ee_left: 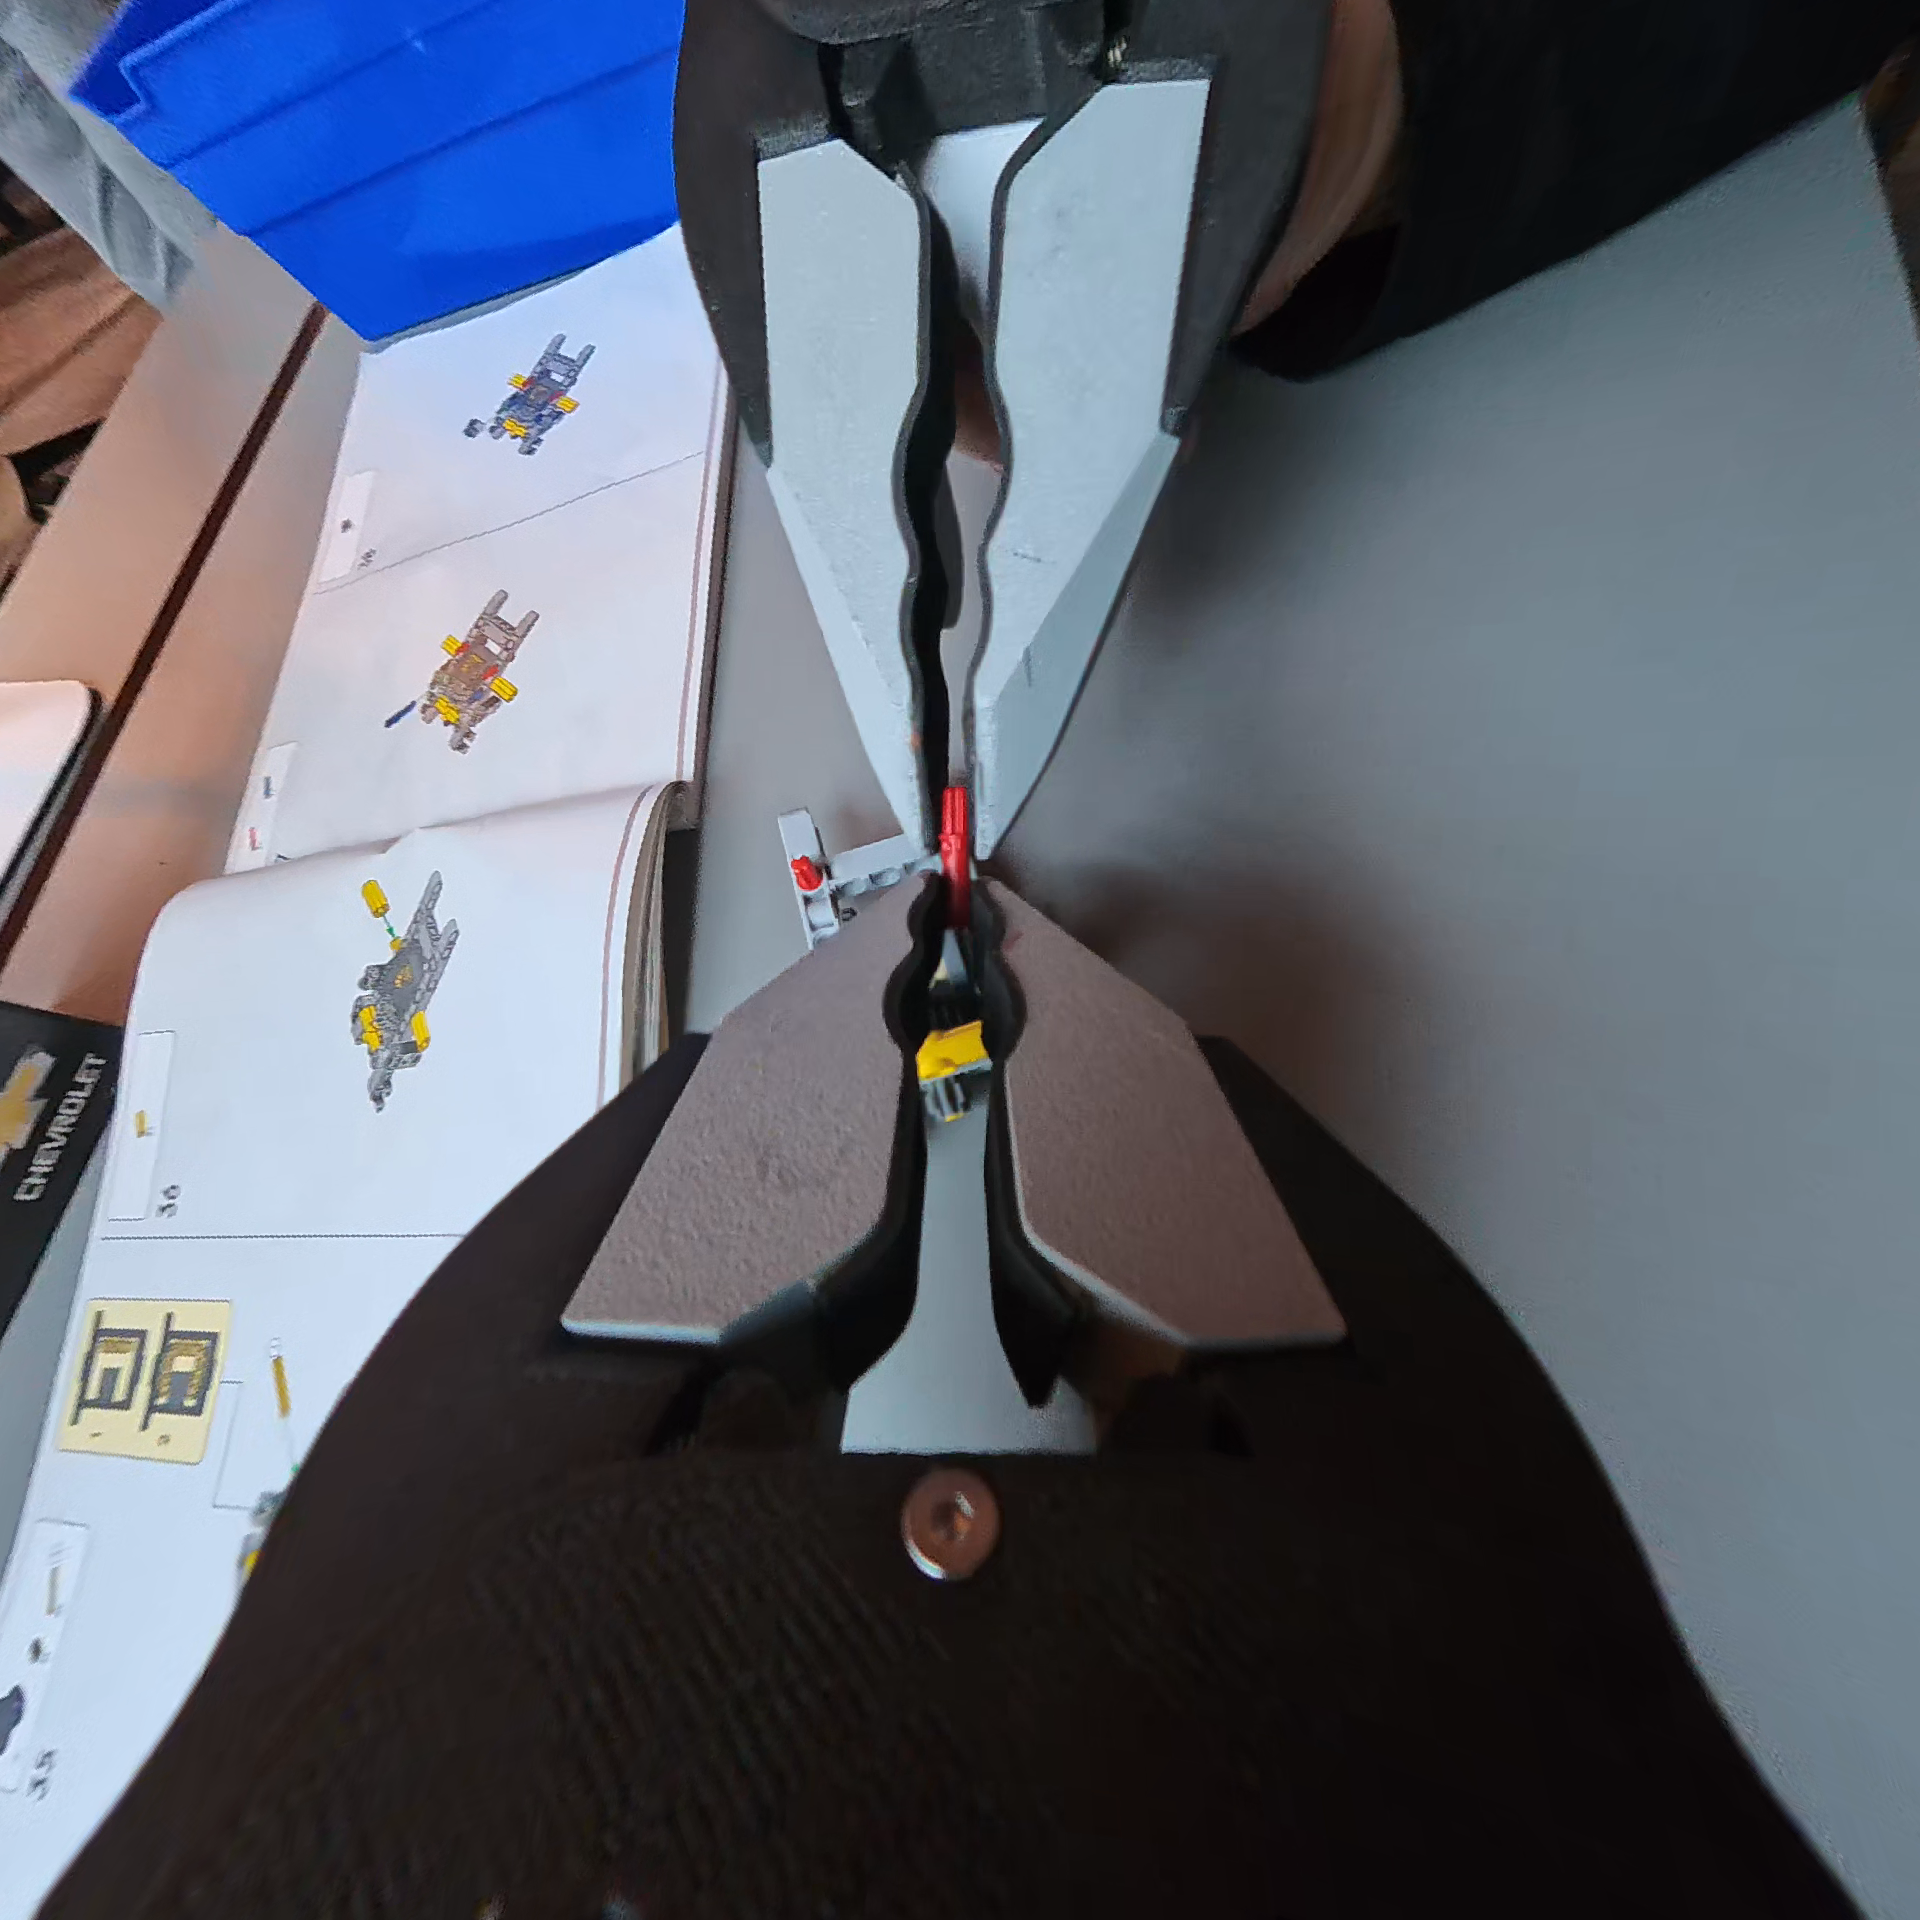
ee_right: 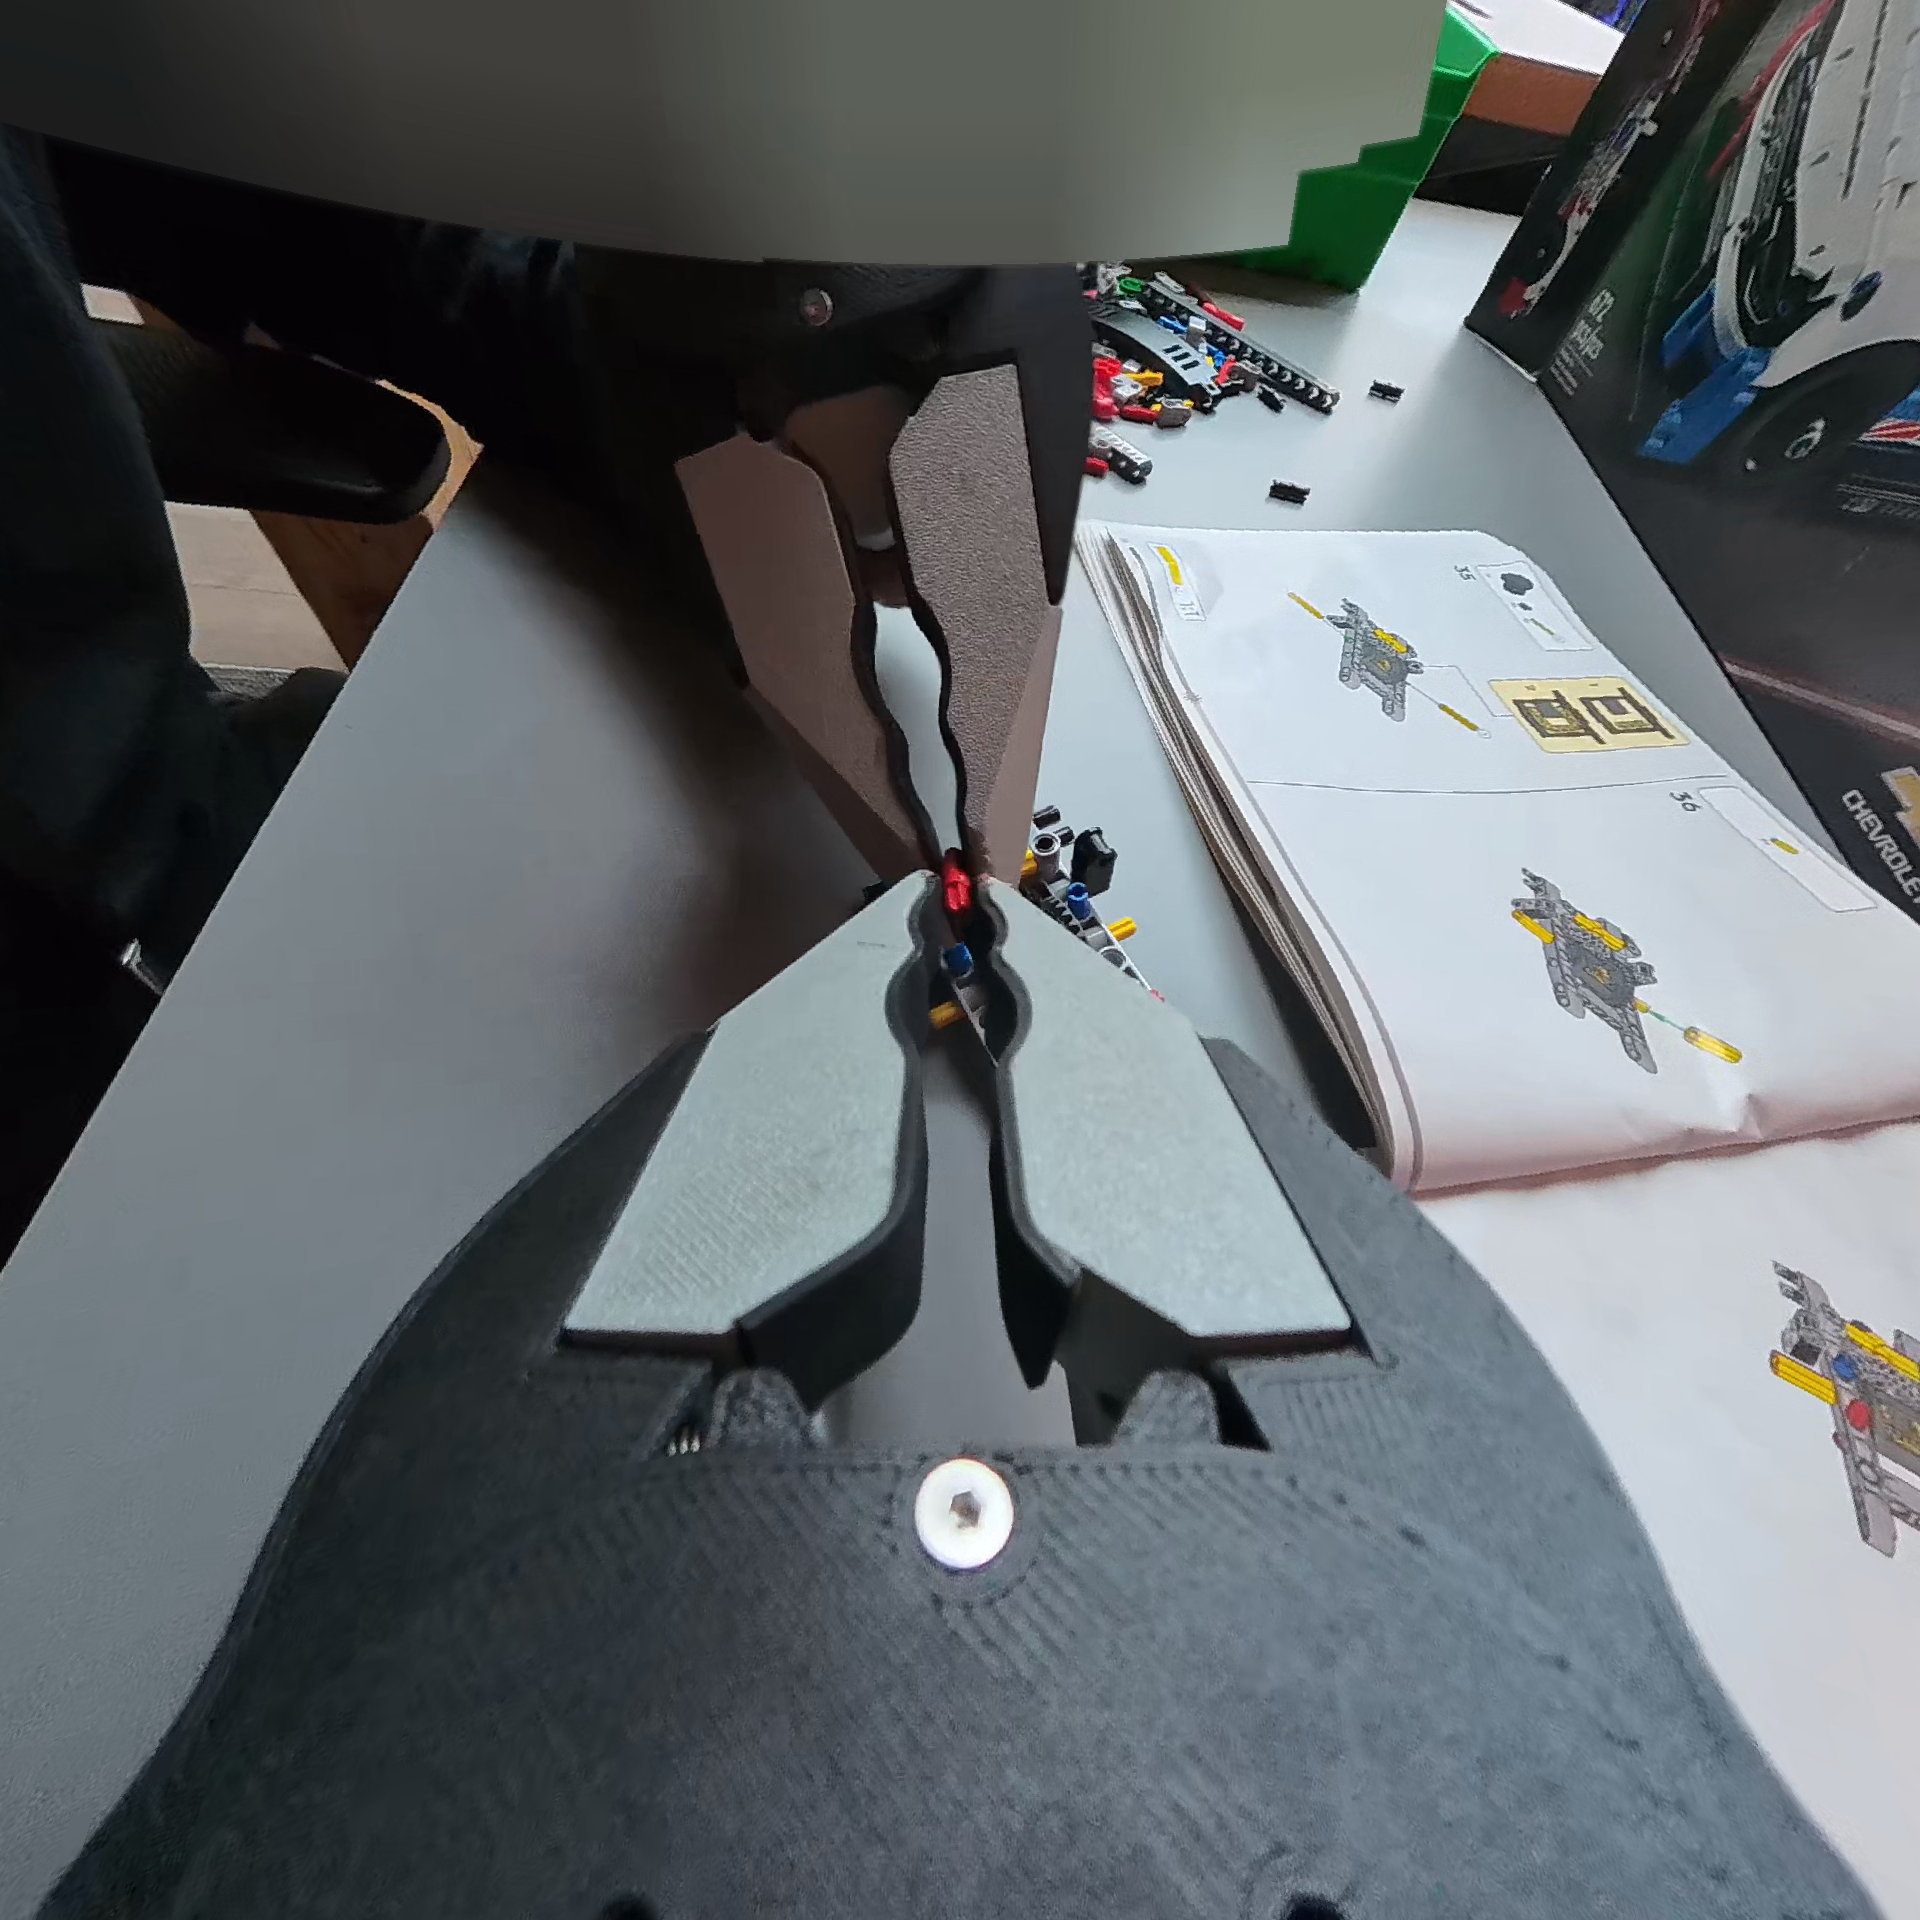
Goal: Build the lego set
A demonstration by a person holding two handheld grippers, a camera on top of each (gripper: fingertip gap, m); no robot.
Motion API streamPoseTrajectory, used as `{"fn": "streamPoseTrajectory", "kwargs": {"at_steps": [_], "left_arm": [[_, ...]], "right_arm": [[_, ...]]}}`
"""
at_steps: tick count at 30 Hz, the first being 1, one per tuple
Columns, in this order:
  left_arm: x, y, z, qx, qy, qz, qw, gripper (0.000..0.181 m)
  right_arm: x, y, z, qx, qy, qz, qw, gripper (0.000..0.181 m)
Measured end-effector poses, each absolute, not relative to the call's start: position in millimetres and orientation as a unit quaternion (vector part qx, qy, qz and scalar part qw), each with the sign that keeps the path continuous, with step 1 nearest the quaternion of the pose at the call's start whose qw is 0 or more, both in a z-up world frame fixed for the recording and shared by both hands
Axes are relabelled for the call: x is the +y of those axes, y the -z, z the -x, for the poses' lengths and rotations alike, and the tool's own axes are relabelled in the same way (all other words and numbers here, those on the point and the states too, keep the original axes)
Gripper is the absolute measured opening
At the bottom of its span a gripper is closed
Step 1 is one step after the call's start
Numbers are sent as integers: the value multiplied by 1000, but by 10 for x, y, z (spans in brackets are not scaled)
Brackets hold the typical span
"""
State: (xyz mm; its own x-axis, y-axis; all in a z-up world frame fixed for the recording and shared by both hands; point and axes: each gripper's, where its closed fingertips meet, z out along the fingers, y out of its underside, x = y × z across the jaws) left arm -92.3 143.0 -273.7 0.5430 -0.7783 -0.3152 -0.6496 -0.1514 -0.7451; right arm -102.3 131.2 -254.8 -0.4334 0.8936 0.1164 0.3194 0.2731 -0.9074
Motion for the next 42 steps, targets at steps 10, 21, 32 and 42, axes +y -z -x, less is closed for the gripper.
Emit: {"fn": "streamPoseTrajectory", "kwargs": {"at_steps": [10,21,32,42], "left_arm": [[1513,2750,1142,428,67,788,437,38],[1378,3045,1192,426,119,830,339,78],[1417,3049,1178,422,135,829,341,52],[1413,3048,1136,429,139,824,343,52]], "right_arm": [[1551,2558,881,-744,-362,453,332,1],[1567,2802,818,-864,-163,397,265,2],[1583,2825,796,-917,-37,323,232,2],[1547,2838,782,-938,23,275,210,2]]}}
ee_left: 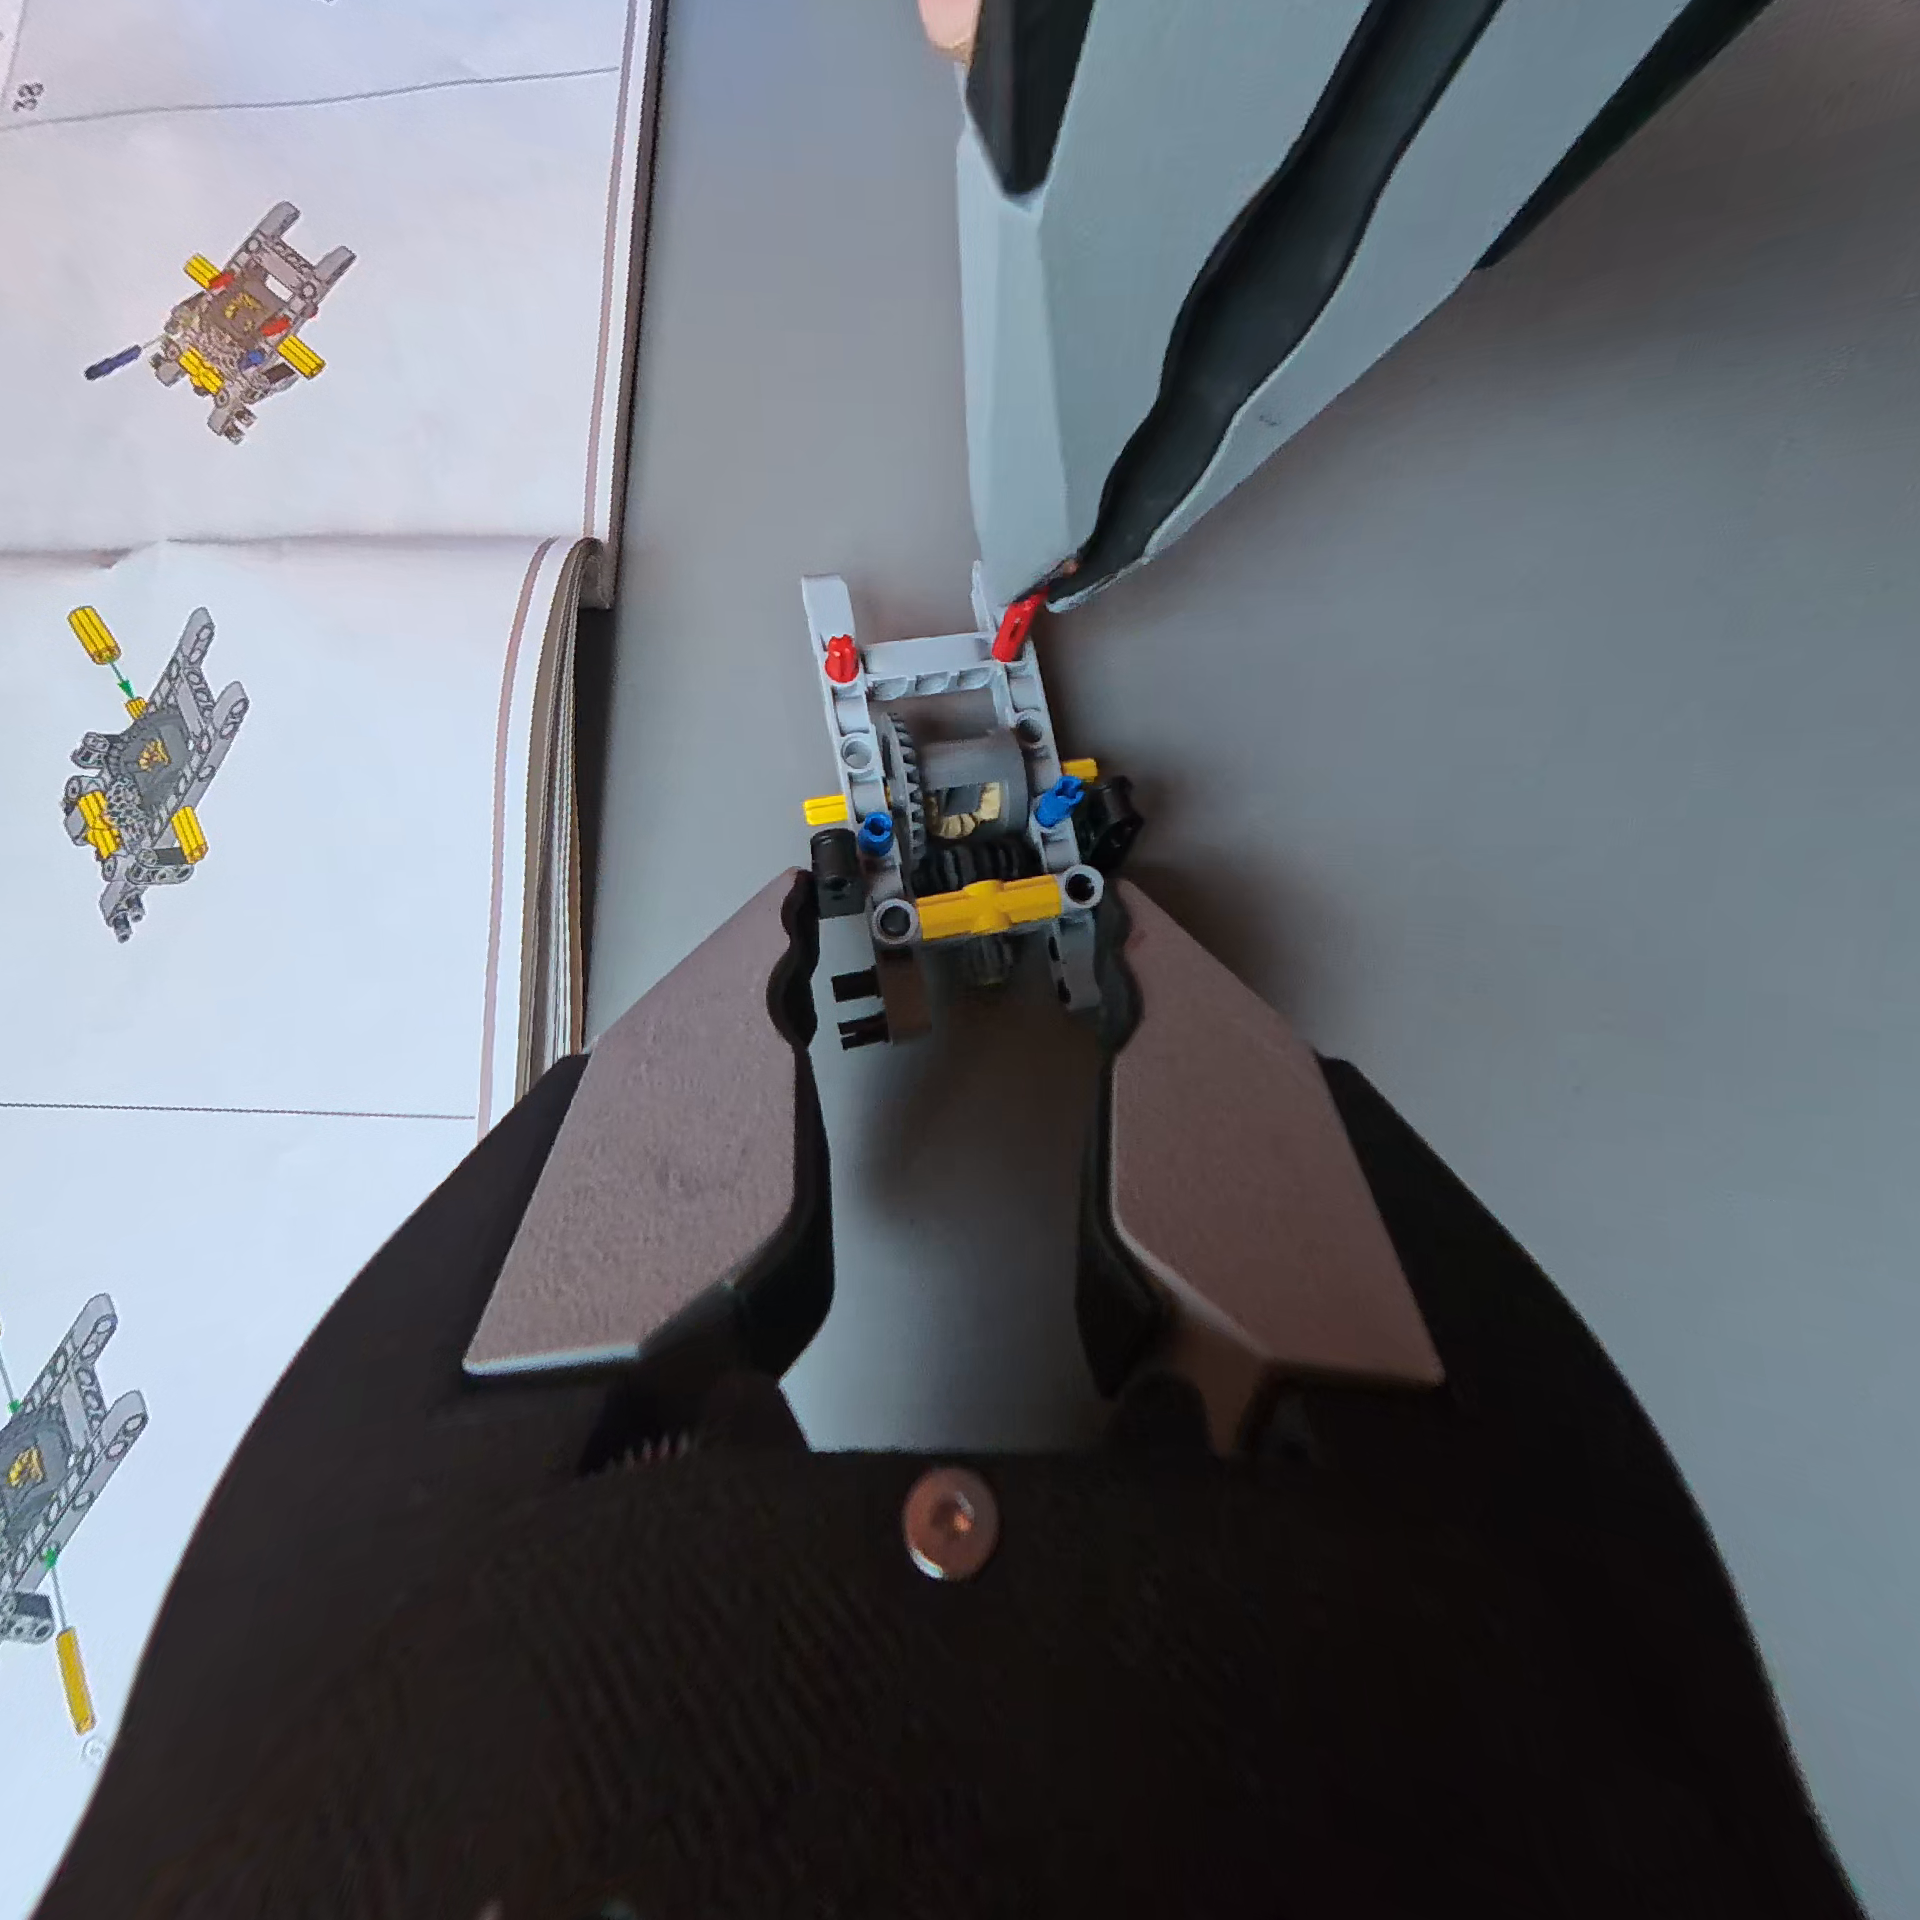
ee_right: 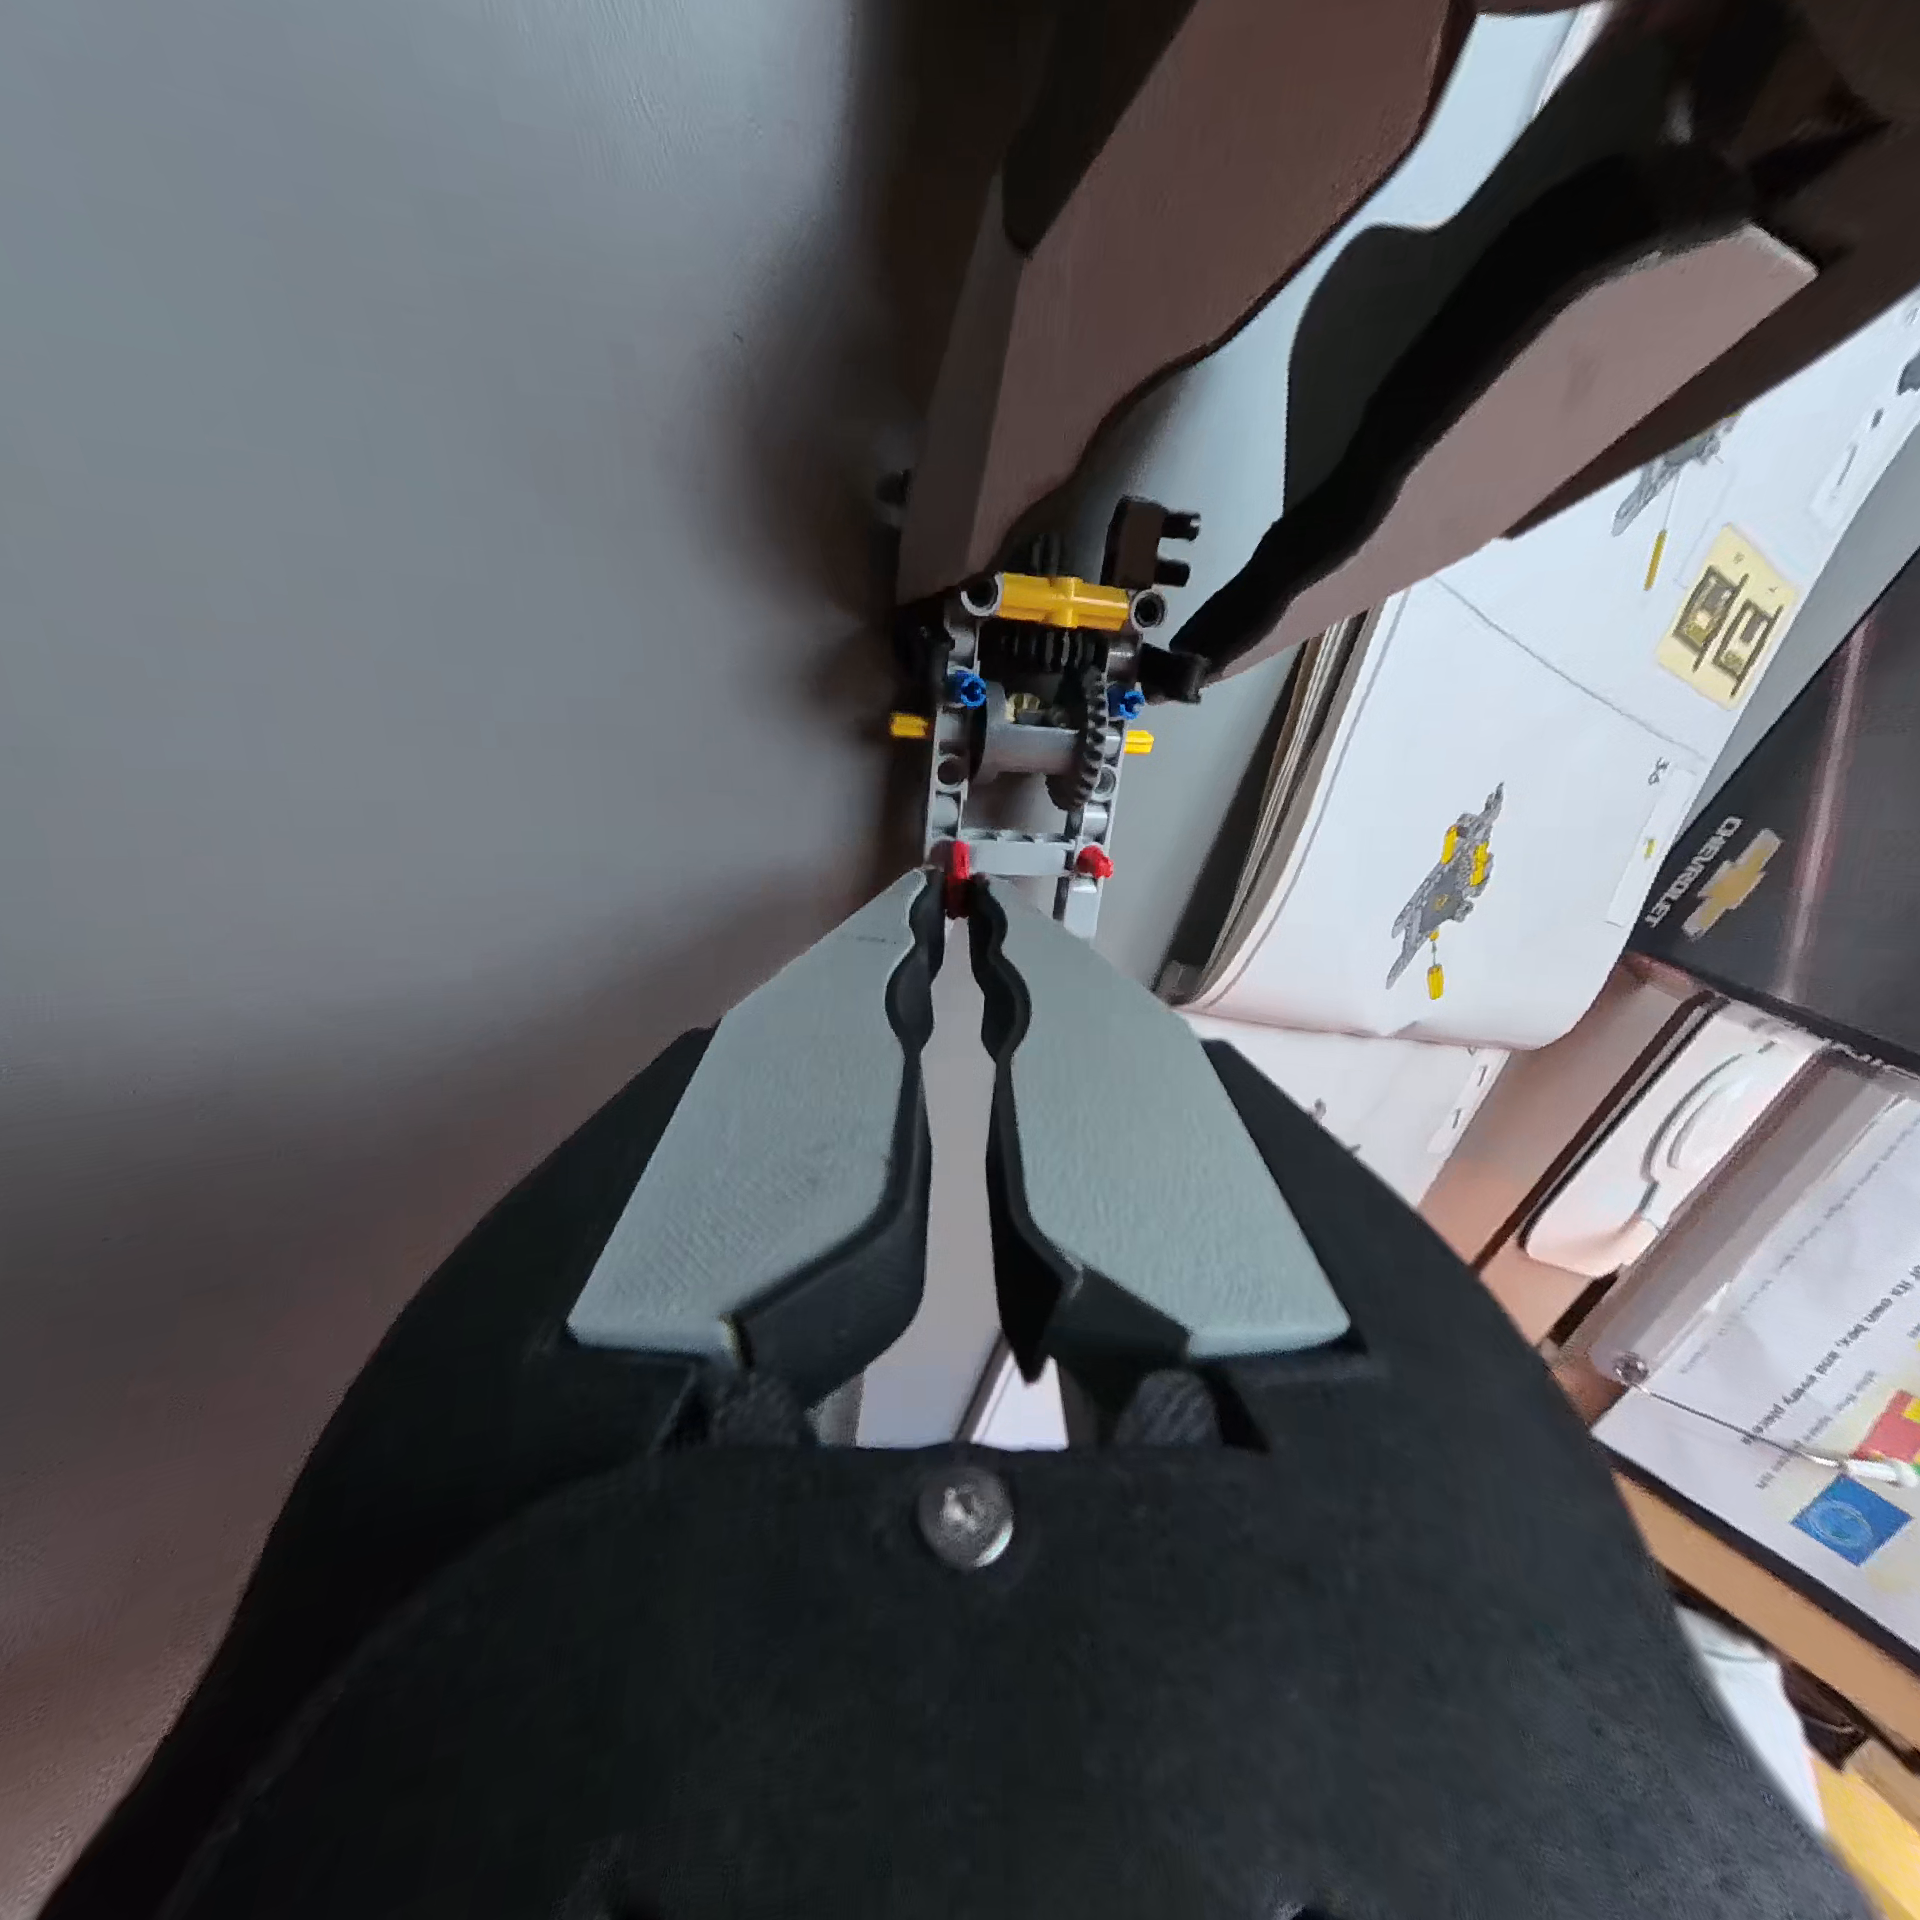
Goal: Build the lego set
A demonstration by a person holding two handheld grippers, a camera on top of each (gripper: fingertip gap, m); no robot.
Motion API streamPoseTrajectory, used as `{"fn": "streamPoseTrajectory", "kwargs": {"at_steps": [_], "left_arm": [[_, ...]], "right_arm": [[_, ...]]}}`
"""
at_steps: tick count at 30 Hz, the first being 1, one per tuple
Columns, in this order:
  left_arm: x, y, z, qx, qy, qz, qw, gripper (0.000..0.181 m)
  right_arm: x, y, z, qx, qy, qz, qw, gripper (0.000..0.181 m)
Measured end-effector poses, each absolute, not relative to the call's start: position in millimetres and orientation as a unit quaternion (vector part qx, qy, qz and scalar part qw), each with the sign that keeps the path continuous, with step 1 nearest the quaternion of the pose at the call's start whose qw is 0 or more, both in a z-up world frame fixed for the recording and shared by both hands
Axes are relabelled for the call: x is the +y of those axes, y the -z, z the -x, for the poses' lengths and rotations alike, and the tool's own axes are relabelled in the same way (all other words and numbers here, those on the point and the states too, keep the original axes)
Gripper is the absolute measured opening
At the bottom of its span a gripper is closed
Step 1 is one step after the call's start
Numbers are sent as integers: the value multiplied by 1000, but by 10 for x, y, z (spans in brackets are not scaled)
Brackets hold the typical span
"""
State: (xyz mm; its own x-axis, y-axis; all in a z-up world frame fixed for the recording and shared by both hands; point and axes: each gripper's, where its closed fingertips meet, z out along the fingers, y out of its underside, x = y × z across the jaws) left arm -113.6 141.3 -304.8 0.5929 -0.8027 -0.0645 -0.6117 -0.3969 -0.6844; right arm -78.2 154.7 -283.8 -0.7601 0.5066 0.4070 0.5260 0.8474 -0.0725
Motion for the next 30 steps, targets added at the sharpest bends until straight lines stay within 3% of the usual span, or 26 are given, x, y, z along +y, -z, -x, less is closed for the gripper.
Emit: {"fn": "streamPoseTrajectory", "kwargs": {"at_steps": [19,26,30], "left_arm": [[1457,3008,1110,425,154,820,352,52],[1507,3007,1135,431,129,819,357,52],[1519,3007,1141,432,128,818,357,52]], "right_arm": [[1589,2911,747,-962,178,113,173,1],[1597,2944,800,-977,114,107,147,1],[1627,2922,801,-965,17,208,159,2]]}}
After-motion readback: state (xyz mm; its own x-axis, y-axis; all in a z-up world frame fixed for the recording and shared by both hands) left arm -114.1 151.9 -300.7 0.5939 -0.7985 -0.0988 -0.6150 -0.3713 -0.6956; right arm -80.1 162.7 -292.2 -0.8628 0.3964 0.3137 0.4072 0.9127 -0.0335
